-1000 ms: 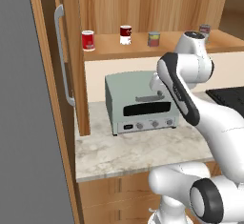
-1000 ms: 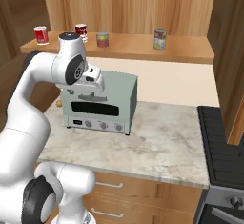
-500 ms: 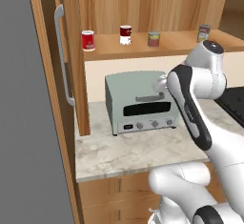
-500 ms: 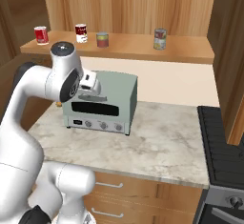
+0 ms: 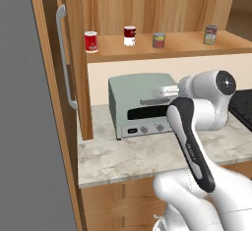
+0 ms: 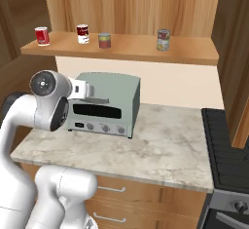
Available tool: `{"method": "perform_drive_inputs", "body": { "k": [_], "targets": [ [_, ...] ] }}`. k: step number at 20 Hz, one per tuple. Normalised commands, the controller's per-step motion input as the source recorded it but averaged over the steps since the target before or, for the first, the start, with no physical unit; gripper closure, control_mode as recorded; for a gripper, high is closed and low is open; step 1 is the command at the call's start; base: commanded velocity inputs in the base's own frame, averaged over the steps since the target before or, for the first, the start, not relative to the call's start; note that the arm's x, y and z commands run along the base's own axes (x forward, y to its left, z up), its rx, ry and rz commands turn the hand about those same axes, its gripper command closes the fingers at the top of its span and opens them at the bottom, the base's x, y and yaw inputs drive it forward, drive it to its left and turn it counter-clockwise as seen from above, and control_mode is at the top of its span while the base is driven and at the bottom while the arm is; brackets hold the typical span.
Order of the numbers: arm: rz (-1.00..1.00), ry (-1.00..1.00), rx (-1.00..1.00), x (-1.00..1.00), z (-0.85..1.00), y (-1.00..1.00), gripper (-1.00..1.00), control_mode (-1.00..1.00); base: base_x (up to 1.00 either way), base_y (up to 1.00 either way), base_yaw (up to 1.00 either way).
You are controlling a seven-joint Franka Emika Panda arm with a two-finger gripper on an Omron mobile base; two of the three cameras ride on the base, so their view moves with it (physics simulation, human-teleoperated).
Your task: Stack two cans on top of the other two cans in the cabinet.
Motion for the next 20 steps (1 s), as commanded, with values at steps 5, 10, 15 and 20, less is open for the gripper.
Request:
{"method": "perform_drive_inputs", "body": {
  "k": [5,10,15,20],
  "targets": [
    [0.0,-0.08,-0.04,0.06,0.39,0.2,-1.0,-1.0,0.0,0.0,0.0],
    [0.0,0.0,-0.13,0.07,0.4,0.15,-1.0,-1.0,0.0,0.0,0.0],
    [0.0,0.03,-0.16,0.05,0.43,0.05,-1.0,-1.0,0.0,0.0,0.0],
    [0.0,0.02,-0.03,0.0,0.32,0.0,-1.0,-1.0,0.0,0.0,0.0]
  ]
}}
